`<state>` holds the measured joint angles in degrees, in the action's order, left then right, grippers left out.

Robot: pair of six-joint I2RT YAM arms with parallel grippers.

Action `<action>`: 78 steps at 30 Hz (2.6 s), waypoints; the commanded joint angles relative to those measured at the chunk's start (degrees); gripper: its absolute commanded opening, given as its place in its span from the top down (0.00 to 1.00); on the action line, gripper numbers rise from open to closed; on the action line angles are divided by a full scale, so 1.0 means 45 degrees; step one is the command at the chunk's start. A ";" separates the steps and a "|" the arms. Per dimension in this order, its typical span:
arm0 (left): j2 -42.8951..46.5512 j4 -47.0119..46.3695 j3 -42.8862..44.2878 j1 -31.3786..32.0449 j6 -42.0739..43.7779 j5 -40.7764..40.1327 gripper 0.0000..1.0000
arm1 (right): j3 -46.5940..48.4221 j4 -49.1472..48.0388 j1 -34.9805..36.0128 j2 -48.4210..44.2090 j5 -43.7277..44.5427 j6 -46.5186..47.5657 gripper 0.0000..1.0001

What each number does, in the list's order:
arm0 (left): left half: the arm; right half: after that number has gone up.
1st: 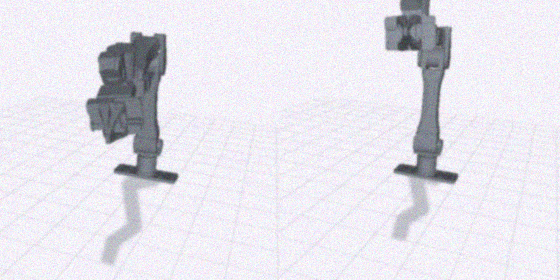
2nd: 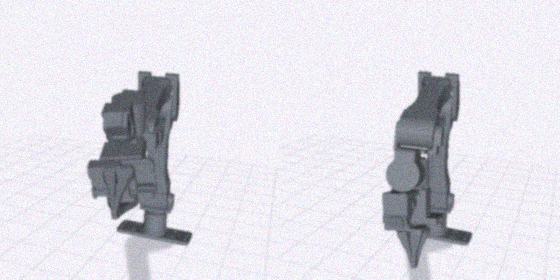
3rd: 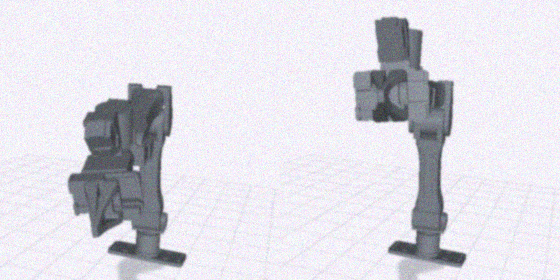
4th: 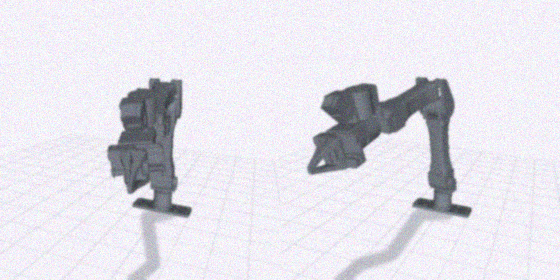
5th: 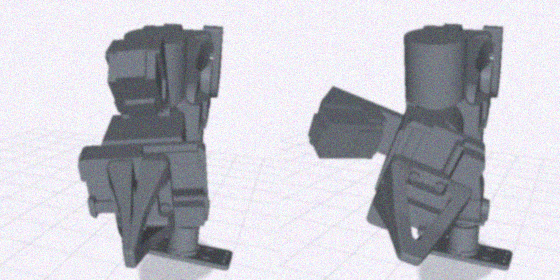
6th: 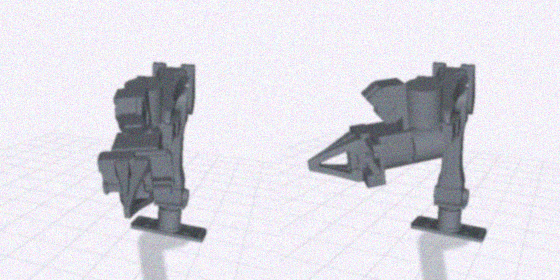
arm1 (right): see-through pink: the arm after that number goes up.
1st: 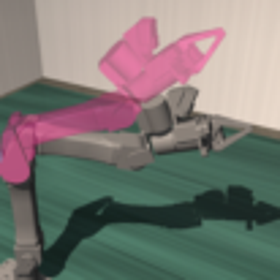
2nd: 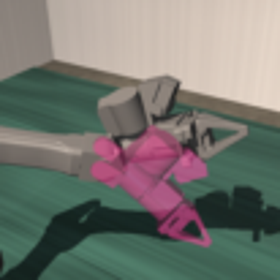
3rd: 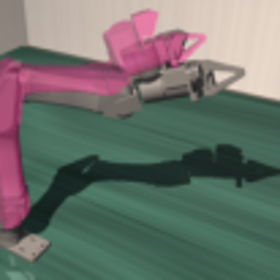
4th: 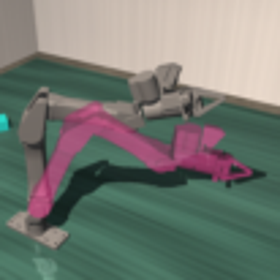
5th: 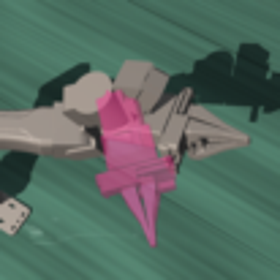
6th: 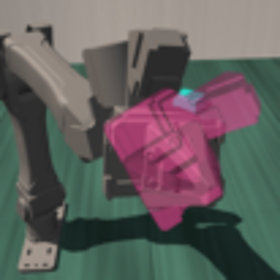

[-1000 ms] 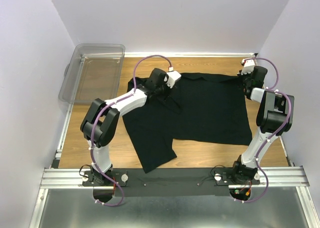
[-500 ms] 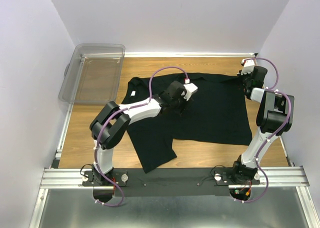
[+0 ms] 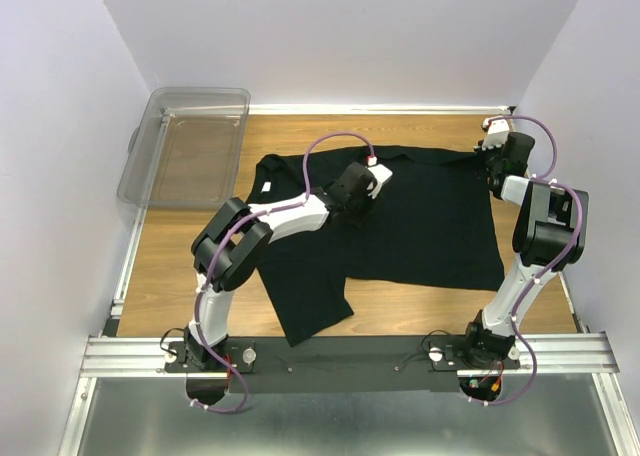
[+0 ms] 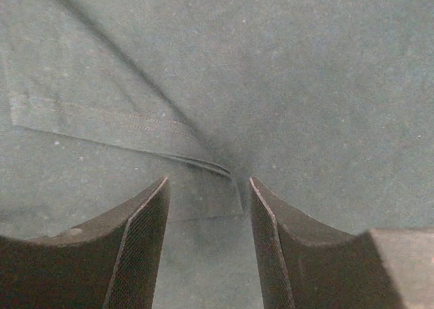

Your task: Fold and stack the t-shirts

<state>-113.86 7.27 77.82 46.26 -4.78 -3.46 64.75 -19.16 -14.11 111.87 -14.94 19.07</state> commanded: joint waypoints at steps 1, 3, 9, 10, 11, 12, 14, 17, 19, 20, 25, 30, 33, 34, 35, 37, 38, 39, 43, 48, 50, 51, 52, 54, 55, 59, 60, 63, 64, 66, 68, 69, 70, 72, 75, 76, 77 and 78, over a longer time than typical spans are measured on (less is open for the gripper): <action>-0.0439 0.0279 0.0284 0.0150 -0.0091 -0.0246 0.43 | 0.0240 0.0234 -0.0107 0.0276 -0.0235 -0.0117 1.00; -0.0595 0.0396 0.0343 0.0150 -0.0091 -0.0284 0.44 | 0.0279 0.0273 -0.0107 0.0295 -0.0235 -0.0136 0.99; -0.0985 0.0689 0.0655 0.0150 -0.0189 -0.0519 0.51 | 0.0279 0.0273 -0.0107 0.0315 -0.0254 -0.0136 0.99; -0.1025 0.0709 0.0694 0.0169 -0.0208 -0.0519 0.52 | 0.0279 0.0273 -0.0107 0.0295 -0.0235 -0.0136 0.99; -0.1102 0.0767 0.0733 0.0150 -0.0208 -0.0519 0.54 | 0.0279 0.0292 -0.0107 0.0315 -0.0235 -0.0136 0.99; -0.1142 0.0787 0.0772 0.0169 -0.0208 -0.0500 0.58 | 0.0279 0.0273 -0.0107 0.0315 -0.0235 -0.0136 0.99; -0.1142 0.0807 0.0831 0.0169 -0.0170 -0.0441 0.69 | 0.0279 0.0292 -0.0107 0.0315 -0.0215 -0.0117 0.99; -0.1162 0.0826 0.0890 0.0169 -0.0111 -0.0305 0.82 | 0.0298 0.0273 -0.0107 0.0315 -0.0215 -0.0136 0.99; -0.1162 0.0846 0.0929 0.0169 -0.0091 -0.0227 0.95 | 0.0318 0.0312 -0.0107 0.0276 -0.0215 -0.0156 1.00; -0.1142 0.0885 0.0948 0.0189 -0.0072 -0.0207 1.00 | 0.0318 0.0312 -0.0107 0.0295 -0.0215 -0.0136 0.99; -0.0656 0.1022 0.0987 0.0150 0.0240 -0.0732 1.00 | 0.0396 0.0370 -0.0107 0.0178 -0.0234 -0.0136 0.99; 0.0866 0.1235 0.1396 -0.0803 0.1002 -0.1769 1.00 | 0.0766 0.0546 -0.0107 -0.0388 -0.0293 -0.0155 0.99; 0.1182 0.1451 0.2294 -0.1956 0.1898 -0.1691 1.00 | 0.1293 0.0722 -0.0107 -0.0622 -0.0313 -0.0292 0.99; 0.1143 0.1529 0.2586 -0.2250 0.1998 -0.1594 1.00 | 0.1410 0.0761 -0.0107 -0.0642 -0.0332 -0.0389 0.99; 0.1046 0.1626 0.3285 -0.2523 0.2076 -0.1265 1.00 | 0.1566 0.0877 -0.0107 -0.0662 -0.0352 -0.0448 0.99; 0.0870 0.1802 0.3953 -0.3322 0.2252 -0.0951 1.00 | 0.1976 0.0917 -0.0107 -0.0701 -0.0333 -0.0585 1.00; 0.0753 0.1822 0.4556 -0.3559 0.2369 -0.0659 1.00 | 0.2055 0.0937 -0.0107 -0.0701 -0.0333 -0.0701 0.99; 0.0520 0.1881 0.4852 -0.3735 0.2428 -0.0656 1.00 | 0.2288 0.0956 -0.0107 -0.0682 -0.0333 -0.0741 0.99; -0.0203 0.2154 0.6707 -0.4595 0.2818 -0.0792 1.00 | 0.2700 0.0976 -0.0107 -0.0545 -0.0099 -0.0859 0.99; -0.1023 0.1941 0.8407 -0.5104 0.3345 -0.1241 1.00 | 0.3071 0.0957 -0.0107 -0.0291 0.0233 -0.0937 0.99; -0.1336 0.1494 0.9069 -0.5163 0.3695 -0.1416 1.00 | 0.3227 0.0957 -0.0107 -0.0194 0.0370 -0.1073 1.00; -0.1434 0.1336 0.9247 -0.5163 0.3814 -0.1495 1.00 | 0.3267 0.0937 -0.0107 -0.0135 0.0429 -0.1112 0.99; -0.1571 0.1218 0.9655 -0.5163 0.4009 -0.1515 1.00 | 0.3325 0.0937 -0.0107 -0.0096 0.0468 -0.1229 1.00; -0.2020 0.0808 1.0009 -0.5163 0.4283 -0.1612 1.00 | 0.3462 0.0956 -0.0126 0.0022 0.0468 -0.1366 0.99; -0.2195 0.0691 1.0166 -0.5163 0.4593 -0.1710 1.00 | 0.3520 0.0937 -0.0126 0.0041 0.0488 -0.1444 0.99; -0.2860 -0.0226 1.0441 -0.5163 0.5298 -0.3072 1.00 | 0.3735 0.0762 -0.0126 0.0217 0.0741 -0.1873 0.99; -0.3054 -0.0750 1.0402 -0.5163 0.5377 -0.3329 1.00 | 0.3755 0.0664 -0.0126 0.0275 0.0800 -0.1952 0.99; -0.3368 -0.1556 1.0343 -0.5182 0.5611 -0.4365 1.00 | 0.3678 0.0216 -0.0146 0.0334 0.0995 -0.2167 0.99; -0.3427 -0.2020 1.0324 -0.5202 0.5631 -0.4541 1.00 | 0.3619 0.0156 -0.0165 0.0334 0.1054 -0.2206 0.99; -0.3564 -0.2901 1.0226 -0.5221 0.5729 -0.5108 1.00 | 0.3580 -0.0020 -0.0185 0.0354 0.1229 -0.2343 1.00; -0.3584 -0.3273 1.0226 -0.5260 0.5691 -0.5342 1.00 | 0.3346 -0.0175 -0.0263 0.0141 0.1133 -0.2441 0.99; -0.3487 -0.3507 1.0226 -0.5280 0.5574 -0.5363 1.00 | 0.3191 -0.0234 -0.0283 -0.0054 0.1016 -0.2480 1.00; -0.3351 -0.3606 1.0168 -0.5280 0.5515 -0.5402 1.00 | 0.2957 -0.0293 -0.0283 -0.0269 0.0706 -0.2422 0.99; -0.2533 -0.4035 0.9565 -0.5280 0.5320 -0.5480 1.00 | 0.1768 -0.0410 -0.0283 -0.1516 0.0178 -0.2305 0.99; -0.0354 -0.5008 0.7575 -0.5299 0.4911 -0.5305 1.00 | -0.0354 -0.0430 -0.0283 -0.4222 -0.0799 -0.2129 0.99; 0.0354 -0.5303 0.6970 -0.5280 0.4793 -0.5246 1.00 | -0.0888 -0.0392 -0.0283 -0.5009 -0.0995 -0.2109 1.00; 0.1812 -0.5790 0.5688 -0.5280 0.4656 -0.5014 1.00 | -0.1454 -0.0178 -0.0283 -0.5771 -0.1287 -0.1993 0.99; 0.2522 -0.5969 0.5076 -0.5299 0.4481 -0.4895 1.00 | -0.2272 0.0017 -0.0283 -0.7461 -0.1464 -0.1934 1.00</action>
<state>-119.33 -9.02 107.81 22.87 18.35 -24.80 61.39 -17.63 -15.03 94.50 -15.99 9.50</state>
